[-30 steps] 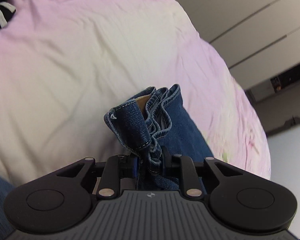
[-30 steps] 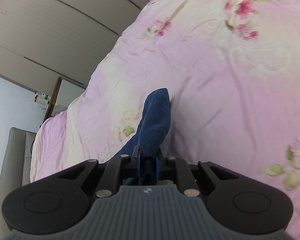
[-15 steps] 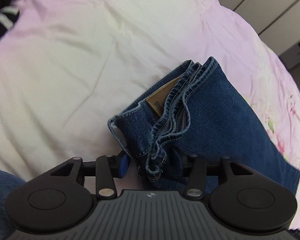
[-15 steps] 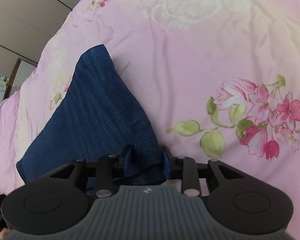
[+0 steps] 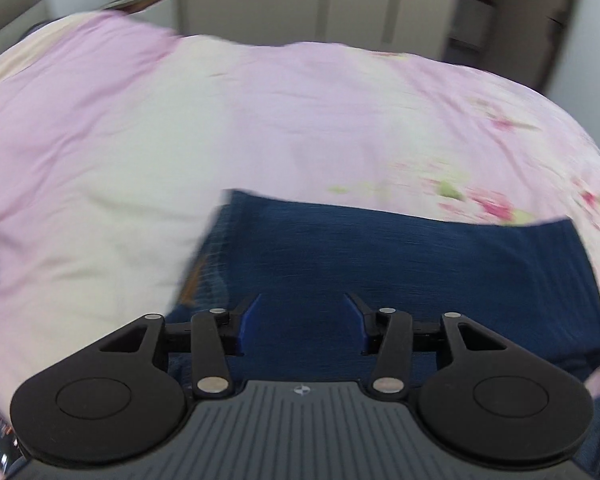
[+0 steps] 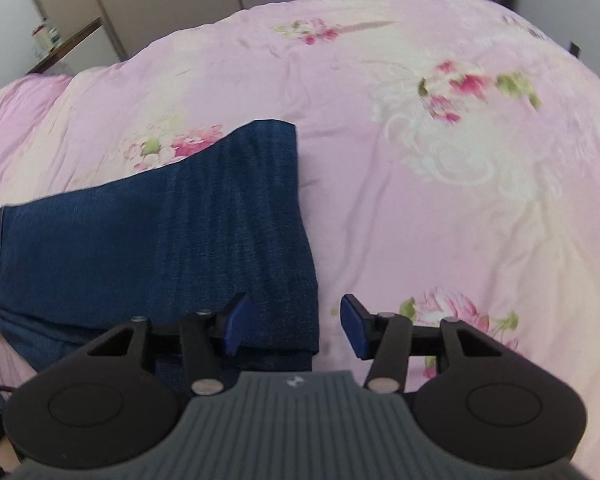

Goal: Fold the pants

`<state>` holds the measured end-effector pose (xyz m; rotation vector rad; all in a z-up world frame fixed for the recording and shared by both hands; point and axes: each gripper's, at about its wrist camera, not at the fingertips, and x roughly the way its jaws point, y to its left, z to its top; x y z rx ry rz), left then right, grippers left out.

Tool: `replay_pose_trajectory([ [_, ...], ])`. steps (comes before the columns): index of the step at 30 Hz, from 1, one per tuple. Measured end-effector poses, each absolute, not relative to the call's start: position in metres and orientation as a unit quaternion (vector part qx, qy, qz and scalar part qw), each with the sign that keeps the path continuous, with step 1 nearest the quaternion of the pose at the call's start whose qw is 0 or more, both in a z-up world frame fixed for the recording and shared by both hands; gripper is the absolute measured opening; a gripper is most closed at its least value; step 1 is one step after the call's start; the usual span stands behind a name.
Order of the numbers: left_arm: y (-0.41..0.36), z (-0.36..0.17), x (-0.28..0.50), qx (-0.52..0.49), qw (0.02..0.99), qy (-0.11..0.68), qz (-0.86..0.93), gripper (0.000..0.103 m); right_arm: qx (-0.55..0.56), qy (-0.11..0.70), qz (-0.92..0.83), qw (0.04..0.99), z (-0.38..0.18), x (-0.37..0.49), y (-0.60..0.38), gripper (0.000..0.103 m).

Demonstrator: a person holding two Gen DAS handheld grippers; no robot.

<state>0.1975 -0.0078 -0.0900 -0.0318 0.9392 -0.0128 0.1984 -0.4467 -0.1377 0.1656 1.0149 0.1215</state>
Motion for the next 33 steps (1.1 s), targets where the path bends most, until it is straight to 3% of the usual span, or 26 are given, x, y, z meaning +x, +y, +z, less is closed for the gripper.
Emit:
replay_pose_trajectory([
  [13,-0.112,-0.154,0.278,0.058,0.859,0.476,-0.177,0.043,0.045,0.507,0.075,0.858,-0.149,0.285,-0.434,0.047],
  [17,-0.125,-0.176,0.301,0.075,0.846,0.493,-0.187,0.035,0.063,0.522,0.075,0.847,-0.164,0.312,-0.437,0.047],
  [26,-0.14,-0.2,0.338,0.088,0.836,0.508,-0.189,0.034,0.143,0.553,0.106,0.814,-0.2,0.34,-0.453,0.048],
  [33,-0.141,-0.185,0.329,0.094,0.843,0.492,-0.197,0.03,0.211,0.564,0.137,0.787,-0.211,0.32,-0.474,0.047],
])
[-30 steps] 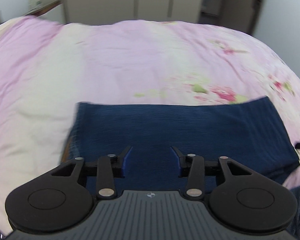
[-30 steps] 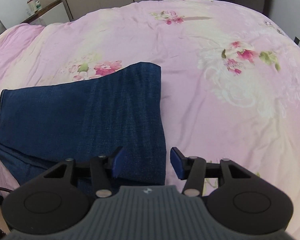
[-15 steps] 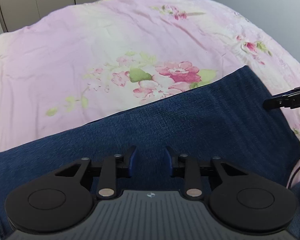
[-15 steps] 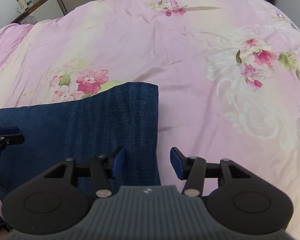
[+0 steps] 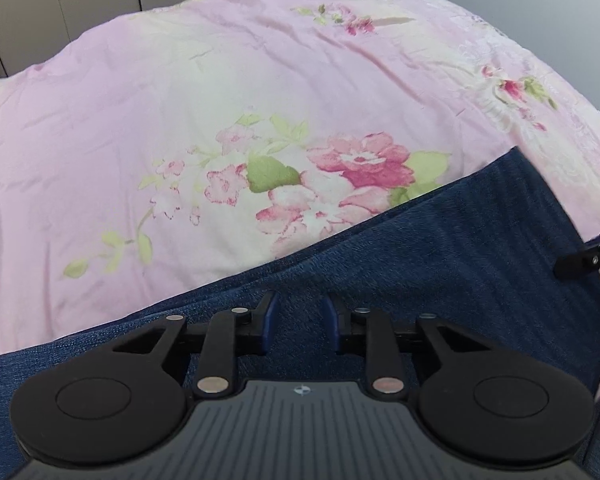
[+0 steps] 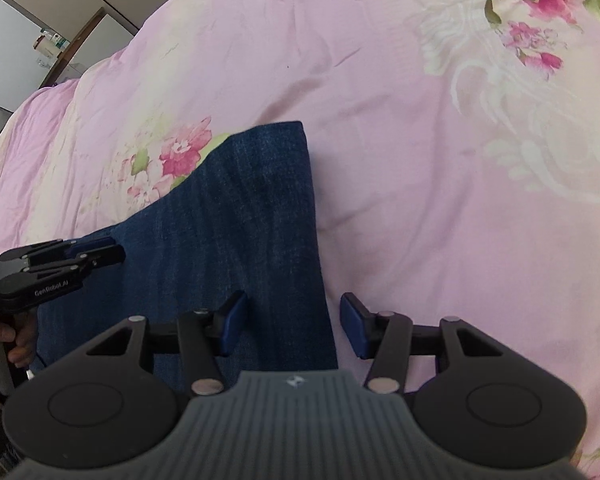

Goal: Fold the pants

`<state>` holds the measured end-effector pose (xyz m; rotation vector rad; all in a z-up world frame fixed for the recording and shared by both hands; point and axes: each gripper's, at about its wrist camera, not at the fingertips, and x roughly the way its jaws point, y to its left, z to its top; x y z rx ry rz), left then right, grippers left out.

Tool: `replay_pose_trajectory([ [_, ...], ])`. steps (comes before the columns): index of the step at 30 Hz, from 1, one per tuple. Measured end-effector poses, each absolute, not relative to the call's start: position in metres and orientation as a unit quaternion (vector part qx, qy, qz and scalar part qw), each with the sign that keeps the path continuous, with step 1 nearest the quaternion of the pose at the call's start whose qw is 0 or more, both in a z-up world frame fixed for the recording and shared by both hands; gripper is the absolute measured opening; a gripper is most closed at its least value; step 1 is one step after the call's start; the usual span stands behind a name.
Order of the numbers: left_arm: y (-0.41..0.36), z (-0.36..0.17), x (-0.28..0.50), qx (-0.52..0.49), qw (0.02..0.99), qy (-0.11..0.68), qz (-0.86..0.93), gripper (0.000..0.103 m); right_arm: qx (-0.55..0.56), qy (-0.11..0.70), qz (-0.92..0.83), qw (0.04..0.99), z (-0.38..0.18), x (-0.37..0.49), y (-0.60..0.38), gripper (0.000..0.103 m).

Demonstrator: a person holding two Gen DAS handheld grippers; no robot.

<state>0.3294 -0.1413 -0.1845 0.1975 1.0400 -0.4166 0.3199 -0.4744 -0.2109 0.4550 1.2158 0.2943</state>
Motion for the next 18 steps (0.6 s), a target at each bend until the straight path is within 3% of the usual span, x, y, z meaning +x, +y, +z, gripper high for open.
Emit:
replay_pose_trajectory([
  [4,-0.145,-0.165,0.3,0.093,0.828,0.497,-0.243,0.03,0.22,0.57,0.154,0.777,-0.212,0.297,-0.482,0.046],
  [10,-0.153,-0.164,0.244,0.157,0.787,0.527,-0.279,0.029,0.266,0.56,0.158,0.768,-0.217,0.281,-0.49,0.03],
  [12,-0.155,-0.171,0.234,0.185,0.777,0.534,-0.276,0.029,0.264,0.556,0.161,0.771,-0.212,0.28,-0.488,0.019],
  [18,-0.156,-0.195,0.229,0.209,0.773,0.541,-0.258,0.028,0.284,0.539,0.179,0.773,-0.177,0.275,-0.486,0.01],
])
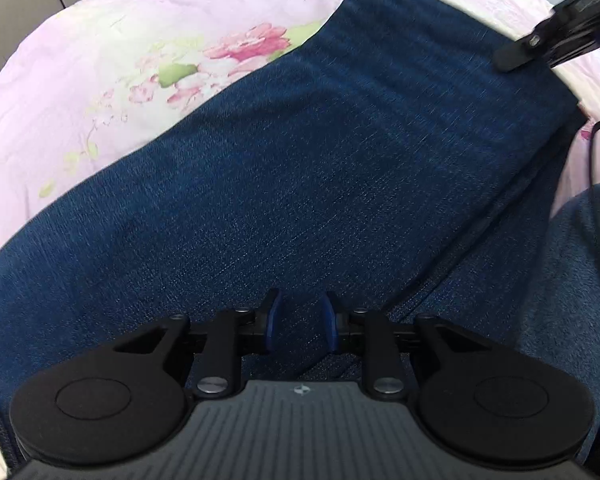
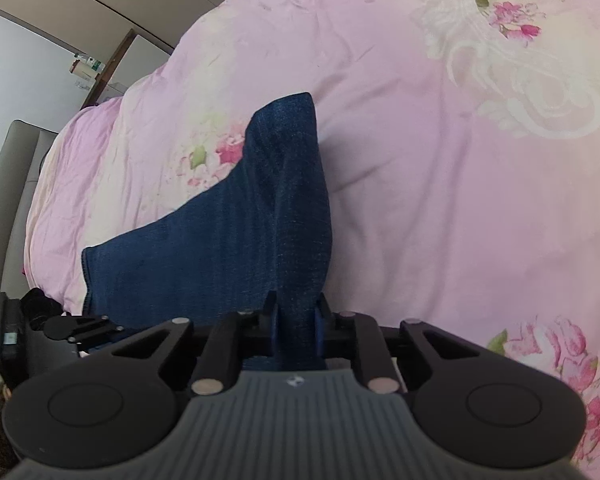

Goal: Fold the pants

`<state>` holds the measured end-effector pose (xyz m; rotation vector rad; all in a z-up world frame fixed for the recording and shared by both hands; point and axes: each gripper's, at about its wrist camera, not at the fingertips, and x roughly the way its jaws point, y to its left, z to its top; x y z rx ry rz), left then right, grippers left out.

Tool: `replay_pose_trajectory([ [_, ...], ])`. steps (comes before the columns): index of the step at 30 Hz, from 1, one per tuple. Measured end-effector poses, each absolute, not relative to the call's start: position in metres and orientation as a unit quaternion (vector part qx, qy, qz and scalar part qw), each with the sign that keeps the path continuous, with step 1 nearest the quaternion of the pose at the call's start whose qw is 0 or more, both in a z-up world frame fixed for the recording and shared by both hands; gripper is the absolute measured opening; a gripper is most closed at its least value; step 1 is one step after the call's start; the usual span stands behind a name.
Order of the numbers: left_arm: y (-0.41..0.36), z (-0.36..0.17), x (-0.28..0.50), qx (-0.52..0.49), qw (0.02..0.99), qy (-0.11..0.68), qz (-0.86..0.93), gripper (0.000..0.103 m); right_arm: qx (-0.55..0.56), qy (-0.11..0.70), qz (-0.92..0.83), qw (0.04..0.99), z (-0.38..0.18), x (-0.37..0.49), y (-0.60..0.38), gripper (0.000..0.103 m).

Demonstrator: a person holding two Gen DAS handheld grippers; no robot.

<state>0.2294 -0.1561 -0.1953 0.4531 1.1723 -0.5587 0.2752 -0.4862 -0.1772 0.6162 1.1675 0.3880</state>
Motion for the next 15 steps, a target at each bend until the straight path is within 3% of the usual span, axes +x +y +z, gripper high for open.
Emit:
replay_pose_trajectory([
  [6,-0.143,-0.188,0.22,0.175,0.798,0.519,-0.249,0.028,0.276,0.515,0.206,0.785,-0.115,0.269,-0.454,0.009],
  [15,-0.04,-0.13,0.207,0.11,0.844,0.497,-0.17,0.029,0.269,0.494,0.227,0.795,-0.047,0.274,-0.369,0.009],
])
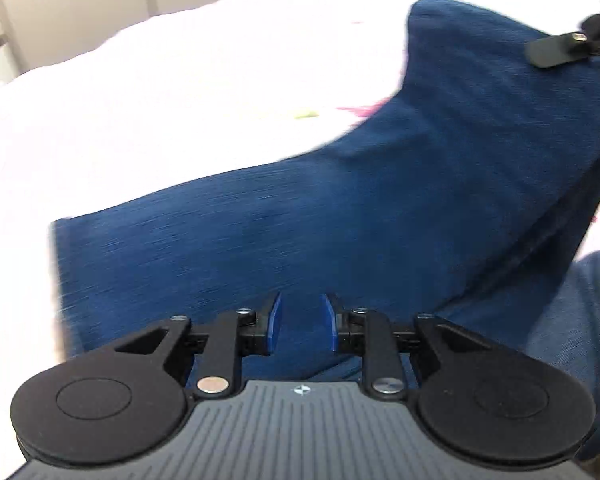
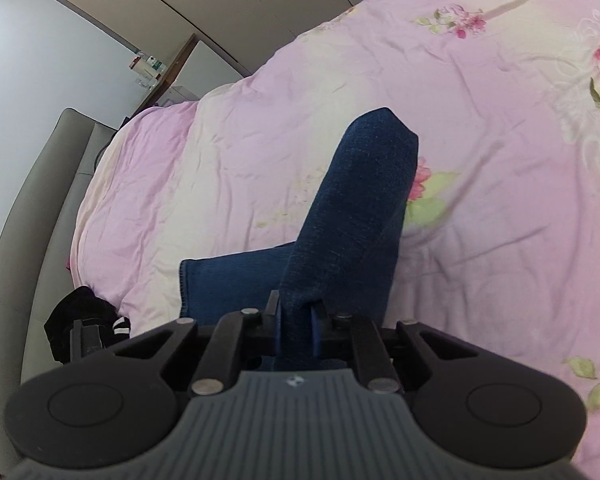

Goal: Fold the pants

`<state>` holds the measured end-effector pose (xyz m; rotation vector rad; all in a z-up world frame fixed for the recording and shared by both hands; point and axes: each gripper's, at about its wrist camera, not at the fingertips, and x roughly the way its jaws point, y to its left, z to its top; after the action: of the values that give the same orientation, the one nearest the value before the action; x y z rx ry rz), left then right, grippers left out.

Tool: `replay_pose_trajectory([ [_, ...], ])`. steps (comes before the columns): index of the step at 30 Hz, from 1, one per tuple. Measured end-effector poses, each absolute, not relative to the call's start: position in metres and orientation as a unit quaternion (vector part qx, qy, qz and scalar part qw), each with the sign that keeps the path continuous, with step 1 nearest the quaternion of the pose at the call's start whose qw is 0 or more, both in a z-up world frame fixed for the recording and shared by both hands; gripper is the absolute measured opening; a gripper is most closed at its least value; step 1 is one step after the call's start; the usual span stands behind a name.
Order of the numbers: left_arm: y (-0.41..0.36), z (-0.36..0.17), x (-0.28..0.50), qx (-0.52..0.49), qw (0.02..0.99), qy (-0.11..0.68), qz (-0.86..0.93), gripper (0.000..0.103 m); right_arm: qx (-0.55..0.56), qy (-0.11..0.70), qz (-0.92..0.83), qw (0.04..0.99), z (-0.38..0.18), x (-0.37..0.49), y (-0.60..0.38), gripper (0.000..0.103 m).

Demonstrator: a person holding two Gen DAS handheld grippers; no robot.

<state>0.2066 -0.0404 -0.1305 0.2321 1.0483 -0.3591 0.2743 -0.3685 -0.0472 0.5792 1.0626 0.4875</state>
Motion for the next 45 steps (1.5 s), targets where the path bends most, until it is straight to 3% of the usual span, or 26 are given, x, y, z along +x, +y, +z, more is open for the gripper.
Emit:
replay_pose_trajectory([
  [8,0.069,-0.132,0.203,0.046,0.848,0.52,-0.091,0.029,0.265,0.479,0.272,0.791,-0.019,0.291,-0.262,0.009],
  [12,0.092,-0.156,0.203,0.023,0.84,0.536,-0.086,0.02,0.262,0.489,0.278,0.784,-0.025,0.303,-0.202,0.009],
  [16,0.123,-0.149,0.196,-0.058,0.849,0.518,-0.09,0.02,0.256,0.519,0.269,0.77,-0.051,0.317,-0.138,0.009],
  [31,0.18,-0.113,0.199,-0.162,0.867,0.47,-0.038,0.022,0.195,0.599,0.261,0.732,-0.137,0.323,0.002,0.012],
  [35,0.182,-0.109,0.195,-0.179,0.868,0.463,-0.023,0.03,0.172,0.604,0.261,0.733,-0.156,0.319,0.02,0.019],
  [39,0.183,-0.103,0.186,-0.207,0.864,0.457,-0.034,0.054,0.181,0.588,0.283,0.736,-0.148,0.312,0.012,0.027],
  [42,0.181,-0.112,0.187,-0.232,0.856,0.459,-0.043,0.066,0.178,0.554,0.29,0.759,-0.126,0.3,-0.007,0.036],
  [45,0.172,-0.127,0.19,-0.251,0.841,0.477,-0.05,0.071,0.158,0.518,0.284,0.791,-0.108,0.282,-0.039,0.036],
])
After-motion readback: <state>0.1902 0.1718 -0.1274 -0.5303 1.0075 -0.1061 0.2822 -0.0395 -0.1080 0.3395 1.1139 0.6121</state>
